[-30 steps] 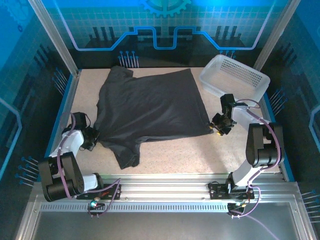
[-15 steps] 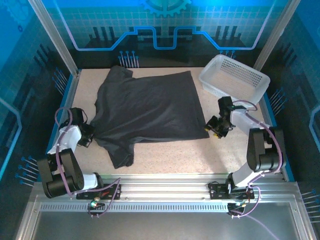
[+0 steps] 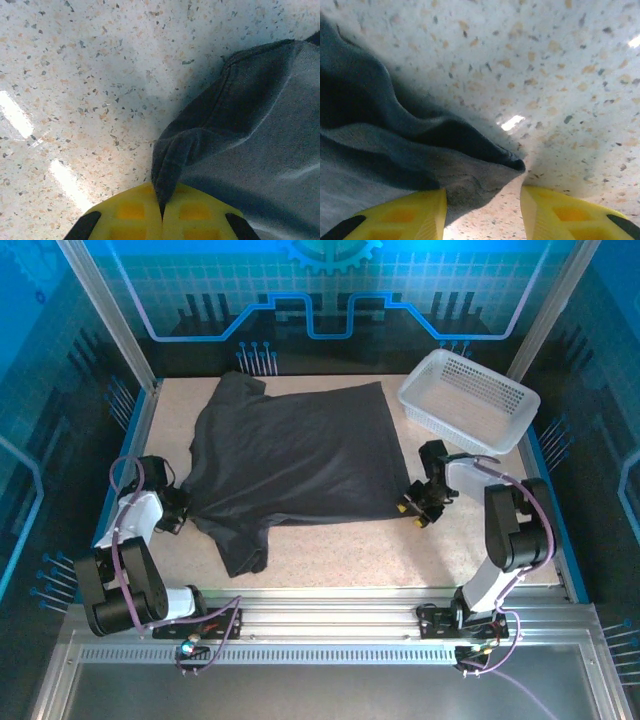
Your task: Fold and stack the t-shirts
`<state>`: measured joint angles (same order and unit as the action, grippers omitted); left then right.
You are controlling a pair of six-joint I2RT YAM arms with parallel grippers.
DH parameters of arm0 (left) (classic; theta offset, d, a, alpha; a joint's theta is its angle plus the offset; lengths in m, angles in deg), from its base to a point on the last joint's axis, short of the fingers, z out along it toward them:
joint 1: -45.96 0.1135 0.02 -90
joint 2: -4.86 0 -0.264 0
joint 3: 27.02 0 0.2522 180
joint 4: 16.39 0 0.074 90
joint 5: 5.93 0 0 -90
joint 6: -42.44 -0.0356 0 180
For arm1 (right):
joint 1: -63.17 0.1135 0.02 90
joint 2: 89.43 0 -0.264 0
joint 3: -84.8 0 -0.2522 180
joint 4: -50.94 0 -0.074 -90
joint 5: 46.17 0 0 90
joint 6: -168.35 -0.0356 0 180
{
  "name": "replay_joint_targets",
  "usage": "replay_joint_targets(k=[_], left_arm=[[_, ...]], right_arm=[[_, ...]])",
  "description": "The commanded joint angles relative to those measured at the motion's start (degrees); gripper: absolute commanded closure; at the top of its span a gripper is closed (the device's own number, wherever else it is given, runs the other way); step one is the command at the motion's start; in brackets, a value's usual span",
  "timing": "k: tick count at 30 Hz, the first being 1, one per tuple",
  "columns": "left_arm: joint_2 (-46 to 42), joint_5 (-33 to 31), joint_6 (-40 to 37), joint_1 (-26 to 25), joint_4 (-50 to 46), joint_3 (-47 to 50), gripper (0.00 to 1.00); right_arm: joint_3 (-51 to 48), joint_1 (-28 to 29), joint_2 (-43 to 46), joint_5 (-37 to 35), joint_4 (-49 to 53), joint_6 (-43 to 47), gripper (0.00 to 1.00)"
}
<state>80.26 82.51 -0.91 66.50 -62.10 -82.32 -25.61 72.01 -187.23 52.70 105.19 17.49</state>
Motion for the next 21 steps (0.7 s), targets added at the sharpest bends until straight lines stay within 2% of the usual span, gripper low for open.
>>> replay_joint_targets(k=[1, 8, 13, 17, 21], left_arm=[[-0.2, 1.99, 1.57, 0.44, 0.55, -1.08, 1.0], [-0.58, 4.02, 2.32, 0.2, 1.3, -3.07, 1.0], [-0.91, 7.95, 4.29, 0.04, 3.51, -4.87, 1.0], [-1.23, 11.89, 8.69, -0.68, 6.37, -7.48, 1.0], [-1.55, 13.31, 12.65, -2.81, 7.48, -16.04, 1.0]], right_arm=[[2.72, 0.83, -3.99, -1.32, 0.58, -3.26, 0.57], [10.48, 0.0, -12.67, -0.11, -1.92, -0.23, 0.81], [12.87, 0.44, -10.51, -0.92, -3.59, 1.28, 0.98], [15.5, 0.82, -4.81, -1.84, -4.31, 4.22, 1.0], [23.1, 0.94, 0.81, -2.67, -4.93, 9.51, 1.0]])
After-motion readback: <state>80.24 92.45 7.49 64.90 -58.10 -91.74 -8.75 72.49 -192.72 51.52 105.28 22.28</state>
